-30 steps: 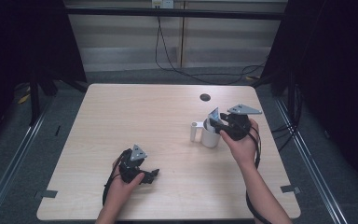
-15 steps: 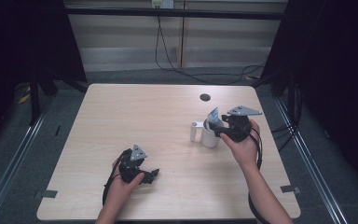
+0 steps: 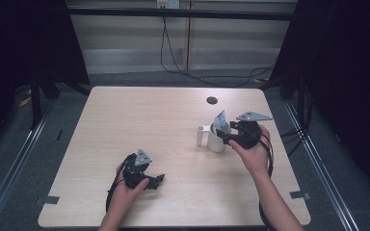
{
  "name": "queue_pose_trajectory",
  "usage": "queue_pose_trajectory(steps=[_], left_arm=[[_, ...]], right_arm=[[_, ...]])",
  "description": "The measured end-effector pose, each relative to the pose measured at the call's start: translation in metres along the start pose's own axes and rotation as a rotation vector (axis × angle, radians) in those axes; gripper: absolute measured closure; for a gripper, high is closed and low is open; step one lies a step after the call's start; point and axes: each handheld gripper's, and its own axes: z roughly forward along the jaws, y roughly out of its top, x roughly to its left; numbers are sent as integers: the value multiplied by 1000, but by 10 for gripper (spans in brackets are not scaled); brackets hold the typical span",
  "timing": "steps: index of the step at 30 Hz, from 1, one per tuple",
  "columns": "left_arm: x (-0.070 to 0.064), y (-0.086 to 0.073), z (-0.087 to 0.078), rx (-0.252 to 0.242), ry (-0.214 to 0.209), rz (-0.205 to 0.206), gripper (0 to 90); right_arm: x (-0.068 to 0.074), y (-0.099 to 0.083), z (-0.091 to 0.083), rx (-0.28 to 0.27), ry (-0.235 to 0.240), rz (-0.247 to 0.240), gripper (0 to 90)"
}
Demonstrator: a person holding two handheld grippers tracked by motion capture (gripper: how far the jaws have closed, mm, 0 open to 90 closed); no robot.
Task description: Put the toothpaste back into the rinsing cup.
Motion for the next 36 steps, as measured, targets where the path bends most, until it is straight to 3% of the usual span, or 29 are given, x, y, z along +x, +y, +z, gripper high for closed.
queue_pose_trajectory(steps=[36], left_arm=[[0,0,0,0,2,0,99]], right_arm=[[-15,-32,-21,60,48,-33,207]])
